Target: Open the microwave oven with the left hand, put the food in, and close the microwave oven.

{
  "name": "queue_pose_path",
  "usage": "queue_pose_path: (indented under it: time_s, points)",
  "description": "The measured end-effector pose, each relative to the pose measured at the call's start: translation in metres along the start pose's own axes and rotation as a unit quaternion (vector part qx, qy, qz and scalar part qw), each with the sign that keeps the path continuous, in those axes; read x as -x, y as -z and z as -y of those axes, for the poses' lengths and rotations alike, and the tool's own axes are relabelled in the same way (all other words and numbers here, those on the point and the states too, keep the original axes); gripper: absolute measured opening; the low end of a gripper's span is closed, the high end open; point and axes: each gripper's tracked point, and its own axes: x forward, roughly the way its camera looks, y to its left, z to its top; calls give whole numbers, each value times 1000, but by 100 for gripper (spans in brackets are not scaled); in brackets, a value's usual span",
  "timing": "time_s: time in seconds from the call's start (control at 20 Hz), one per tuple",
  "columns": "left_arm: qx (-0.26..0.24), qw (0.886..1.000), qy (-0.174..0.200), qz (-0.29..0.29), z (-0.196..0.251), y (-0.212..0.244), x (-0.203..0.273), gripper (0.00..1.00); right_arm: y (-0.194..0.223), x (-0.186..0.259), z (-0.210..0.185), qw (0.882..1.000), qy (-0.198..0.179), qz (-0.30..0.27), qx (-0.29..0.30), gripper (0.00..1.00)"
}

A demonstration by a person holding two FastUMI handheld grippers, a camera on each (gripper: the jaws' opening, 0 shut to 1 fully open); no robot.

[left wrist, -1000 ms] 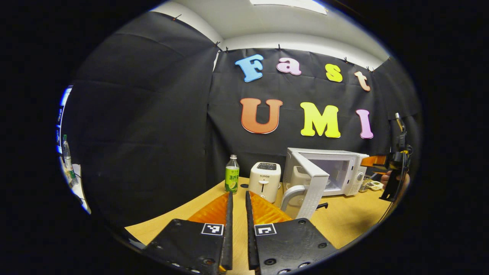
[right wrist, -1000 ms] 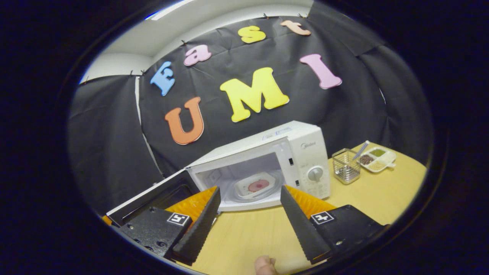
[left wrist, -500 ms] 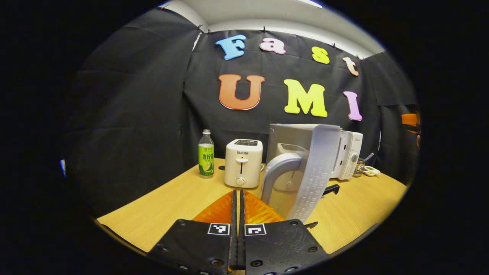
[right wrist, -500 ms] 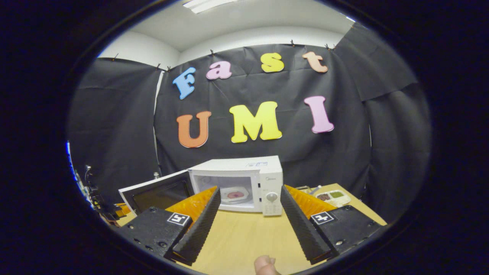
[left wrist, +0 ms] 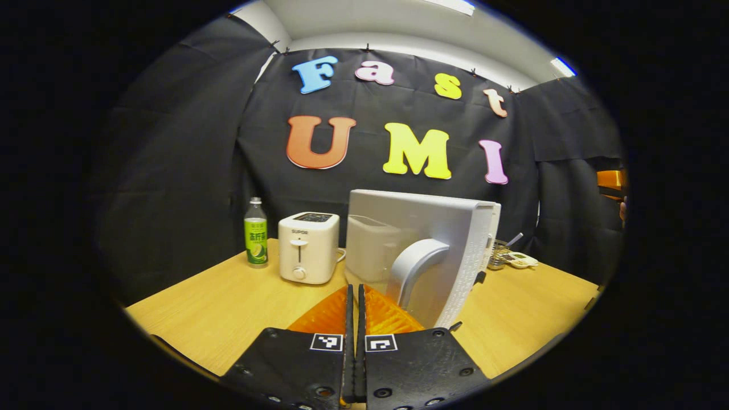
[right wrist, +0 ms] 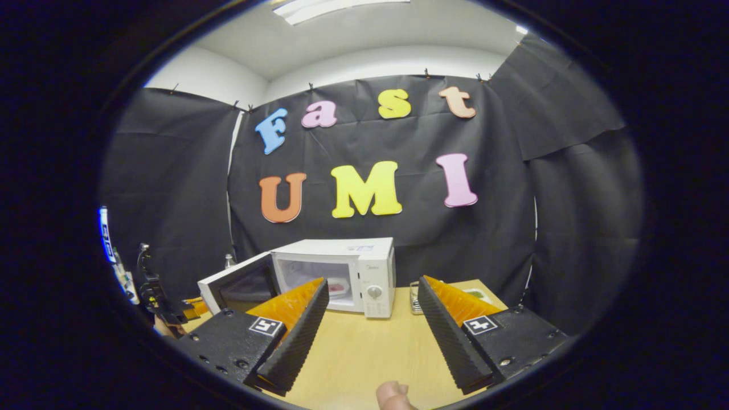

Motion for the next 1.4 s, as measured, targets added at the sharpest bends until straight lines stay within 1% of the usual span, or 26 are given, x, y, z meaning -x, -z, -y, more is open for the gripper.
queue_pose_path:
  time_s: [0.05, 0.1, 0.2, 0.25, 0.3, 0.45, 0.65, 1.0, 1.25, 1.3, 1.35, 1.4]
  points:
    - [-3, 1000, 11, -1, 15, 0, -4, 0, -2, 3, 8, 1000, 2, 3, -2, 90]
    - [-6, 1000, 20, -6, 29, 2, -9, 0, -5, 6, 17, 1000, 4, 6, -3, 100]
    - [-6, 999, 35, -8, 57, 2, -23, 0, -8, 11, 33, 1000, 5, 10, -2, 100]
    - [-5, 999, 44, -9, 71, 2, -30, 0, -11, 13, 40, 1000, 5, 13, -1, 90]
    - [-5, 998, 56, -9, 85, 2, -40, 0, -13, 14, 47, 1000, 5, 16, 1, 100]
    - [-5, 996, 85, -9, 116, 1, -75, 0, -16, 15, 64, 1000, 3, 24, -2, 100]
    - [0, 995, 104, -4, 146, -6, -118, 0, -14, 11, 88, 1000, 9, 27, -9, 100]
    - [-10, 994, 112, -7, 182, -12, -174, 0, -3, -14, 97, 1000, -6, 18, -16, 100]
    - [-7, 994, 103, -22, 196, -13, -222, 0, 7, -34, 104, 1000, -8, 9, -27, 100]
    - [-5, 995, 97, -25, 197, -13, -231, 0, 9, -36, 105, 1000, -8, 7, -28, 90]
    - [-4, 996, 86, -34, 196, -11, -240, 0, 9, -37, 106, 1000, -6, 5, -29, 90]
    - [-9, 996, 66, -53, 190, -5, -249, 14, 10, -37, 108, 1000, -3, 2, -29, 90]
